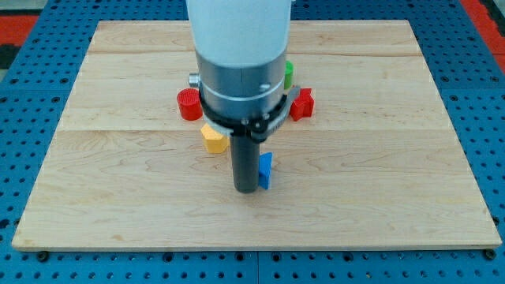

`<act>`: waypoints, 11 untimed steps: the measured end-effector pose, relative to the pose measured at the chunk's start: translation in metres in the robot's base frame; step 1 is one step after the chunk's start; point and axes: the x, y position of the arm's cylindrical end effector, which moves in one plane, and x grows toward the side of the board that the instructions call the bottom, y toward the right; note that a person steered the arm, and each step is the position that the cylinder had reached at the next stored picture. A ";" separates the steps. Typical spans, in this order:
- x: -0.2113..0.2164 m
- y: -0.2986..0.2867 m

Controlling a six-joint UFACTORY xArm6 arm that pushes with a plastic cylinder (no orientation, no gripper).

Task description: Place the blue cube below the red star

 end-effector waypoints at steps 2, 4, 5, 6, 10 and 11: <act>-0.036 0.019; -0.028 0.075; -0.002 0.059; 0.003 0.158; -0.027 0.087; -0.025 0.060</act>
